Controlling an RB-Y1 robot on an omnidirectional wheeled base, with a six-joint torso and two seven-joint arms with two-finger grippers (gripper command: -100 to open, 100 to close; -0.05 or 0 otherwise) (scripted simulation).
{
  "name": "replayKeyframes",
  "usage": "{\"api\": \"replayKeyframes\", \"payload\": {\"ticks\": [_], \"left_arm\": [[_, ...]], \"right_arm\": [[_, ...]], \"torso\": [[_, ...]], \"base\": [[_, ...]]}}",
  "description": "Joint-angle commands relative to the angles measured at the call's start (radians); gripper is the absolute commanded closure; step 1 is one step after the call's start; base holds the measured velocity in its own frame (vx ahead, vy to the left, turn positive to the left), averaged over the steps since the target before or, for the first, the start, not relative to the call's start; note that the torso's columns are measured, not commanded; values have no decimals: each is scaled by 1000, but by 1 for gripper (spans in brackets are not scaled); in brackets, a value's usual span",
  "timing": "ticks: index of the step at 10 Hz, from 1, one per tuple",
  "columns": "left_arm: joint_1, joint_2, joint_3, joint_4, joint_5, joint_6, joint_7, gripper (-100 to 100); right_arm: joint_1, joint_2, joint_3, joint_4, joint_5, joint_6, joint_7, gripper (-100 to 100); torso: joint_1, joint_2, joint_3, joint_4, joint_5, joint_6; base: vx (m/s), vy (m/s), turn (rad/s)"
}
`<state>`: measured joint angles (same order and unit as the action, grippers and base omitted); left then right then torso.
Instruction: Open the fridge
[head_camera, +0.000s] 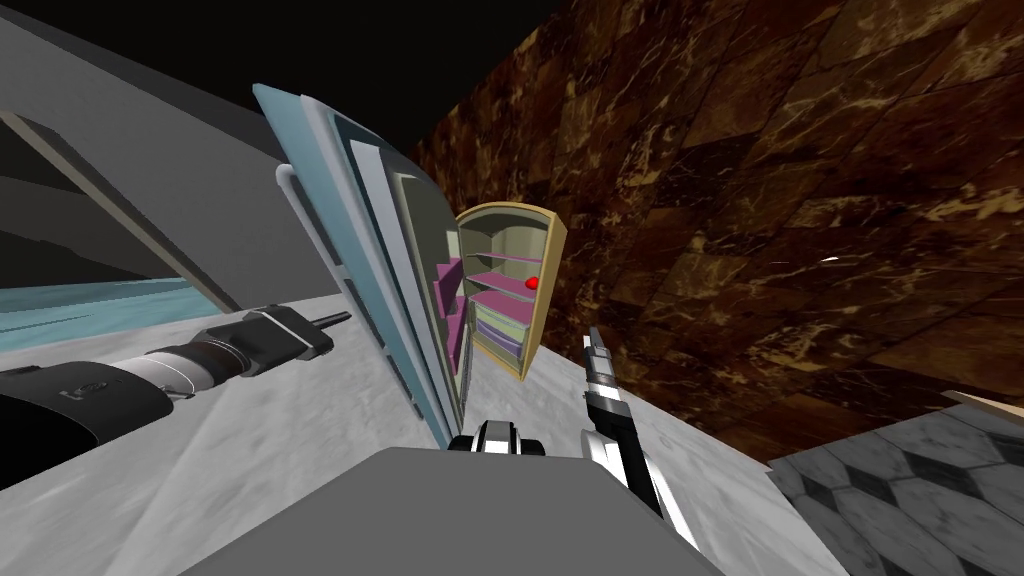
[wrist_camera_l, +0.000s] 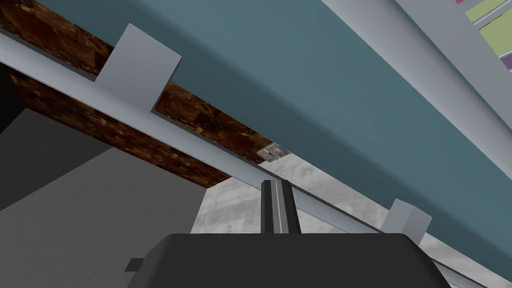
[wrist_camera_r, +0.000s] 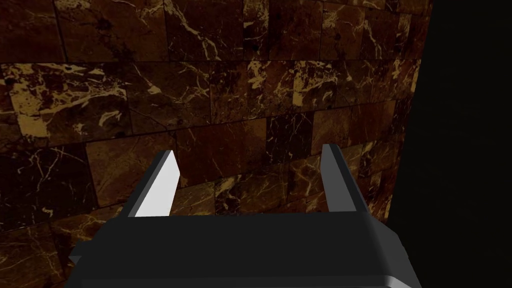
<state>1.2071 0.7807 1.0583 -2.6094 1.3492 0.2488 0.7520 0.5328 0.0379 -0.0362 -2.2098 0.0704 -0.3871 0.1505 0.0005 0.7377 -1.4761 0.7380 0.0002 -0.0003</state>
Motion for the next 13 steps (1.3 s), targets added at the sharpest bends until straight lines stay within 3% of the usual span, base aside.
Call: {"api": "replayKeyframes", "payload": {"ticks": [1,2,7,8,9,10,13], "left_arm": [[-3,9,-4,-1,0,-1,1,100],[-9,8,-8,41,-5,-2,-2,-100],[-34,-5,-32,138,-32,-8,-18,-100],[-59,-15,-56,152,-56,-15,-33,-100],[-61,6,-64,152,-46,-20,-33,-100],[-44,22,-51,112,-25,-18,-22,-100],[-36,30,-44,67,-15,-16,-17,-100]], "right_arm": [[0,0,0,0,0,0,0,0],[0,0,0,0,0,0,0,0],[0,0,0,0,0,0,0,0],[0,0,0,0,0,0,0,0],[0,0,0,0,0,0,0,0],[0,0,0,0,0,0,0,0],[0,0,0,0,0,0,0,0]], "torso": [[1,1,0,0,0,0],[-5,-1,-1,0,-1,0],[-1,-2,-2,0,-1,2],[0,-3,-3,-1,-1,3],[2,-5,-4,-2,1,4],[6,-5,-4,-2,1,5],[-6,-10,-7,-3,-3,4]], "base": [[-43,104,-34],[-9,25,-2],[-4,4,-5],[-9,39,-45],[-79,130,-127],[-65,170,-135],[-4,76,-17]]}}
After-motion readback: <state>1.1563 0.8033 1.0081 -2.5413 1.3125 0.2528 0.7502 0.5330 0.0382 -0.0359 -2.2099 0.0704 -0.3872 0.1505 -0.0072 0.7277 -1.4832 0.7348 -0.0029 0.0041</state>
